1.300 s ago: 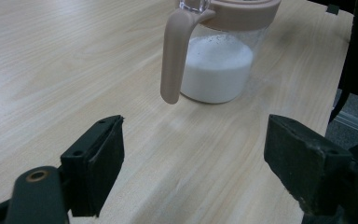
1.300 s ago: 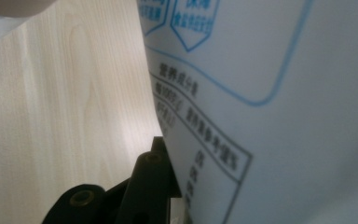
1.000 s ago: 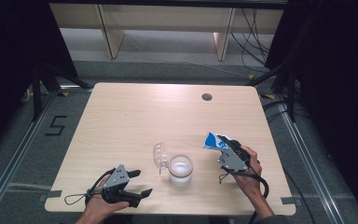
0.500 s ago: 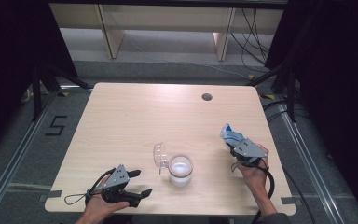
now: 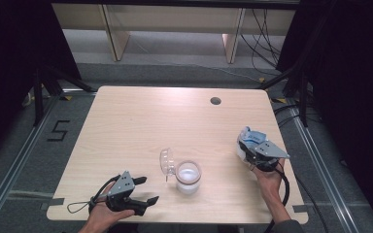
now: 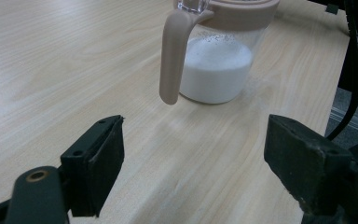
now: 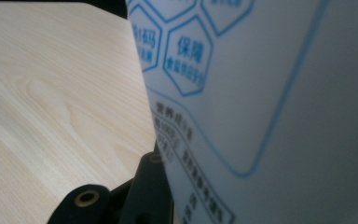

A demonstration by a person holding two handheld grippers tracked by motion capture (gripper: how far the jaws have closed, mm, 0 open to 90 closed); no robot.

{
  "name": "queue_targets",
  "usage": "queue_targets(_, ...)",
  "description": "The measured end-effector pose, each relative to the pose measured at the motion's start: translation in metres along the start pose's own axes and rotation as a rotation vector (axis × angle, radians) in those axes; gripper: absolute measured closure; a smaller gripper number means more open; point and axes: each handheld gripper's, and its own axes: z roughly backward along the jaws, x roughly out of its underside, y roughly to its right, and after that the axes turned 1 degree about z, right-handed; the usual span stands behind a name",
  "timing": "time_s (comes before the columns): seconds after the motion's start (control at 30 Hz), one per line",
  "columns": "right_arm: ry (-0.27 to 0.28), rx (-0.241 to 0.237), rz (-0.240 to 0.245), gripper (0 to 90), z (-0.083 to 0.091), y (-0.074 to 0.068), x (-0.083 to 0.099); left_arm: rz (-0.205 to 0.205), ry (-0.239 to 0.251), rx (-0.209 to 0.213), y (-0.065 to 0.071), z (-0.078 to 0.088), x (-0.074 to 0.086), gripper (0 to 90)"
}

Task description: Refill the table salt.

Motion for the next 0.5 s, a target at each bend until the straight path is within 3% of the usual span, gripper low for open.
queue_targets(0.1,0.019,-0.009,-0.066,79.6,-0.0012,0.0016,0.003,-0.002,0.0,0.001,0.0,-0.0001,0.0,19.8)
queue_targets(0.17,0.002,-0.023,-0.079,80.0,-0.0018,0.0022,0.0049,0.006,0.01,0.002,0.0008,-0.0009,0.0003,19.8)
queue_targets(0.23,0.007,-0.011,-0.061,80.1,-0.0034,0.0037,0.0061,0.003,0.006,0.001,0.0002,-0.0006,0.0003,19.8)
queue_targets(0.3,-0.009,-0.022,-0.103,80.1,-0.0035,0.0017,0.0067,0.022,0.008,0.002,0.001,-0.0011,0.0008,19.8)
queue_targets(0.37,-0.005,-0.014,-0.063,80.1,-0.0047,0.0045,0.0075,0.002,0.001,0.0,0.0003,-0.0004,0.0001,19.8)
queue_targets(0.43,-0.028,-0.027,-0.122,80.2,-0.0051,0.0002,0.0091,0.004,0.005,0.004,0.0005,-0.001,0.0002,19.8)
queue_targets(0.5,-0.031,-0.022,-0.122,80.2,-0.0047,0.0007,0.009,0.004,0.001,0.003,0.0002,-0.0007,0.0002,19.8)
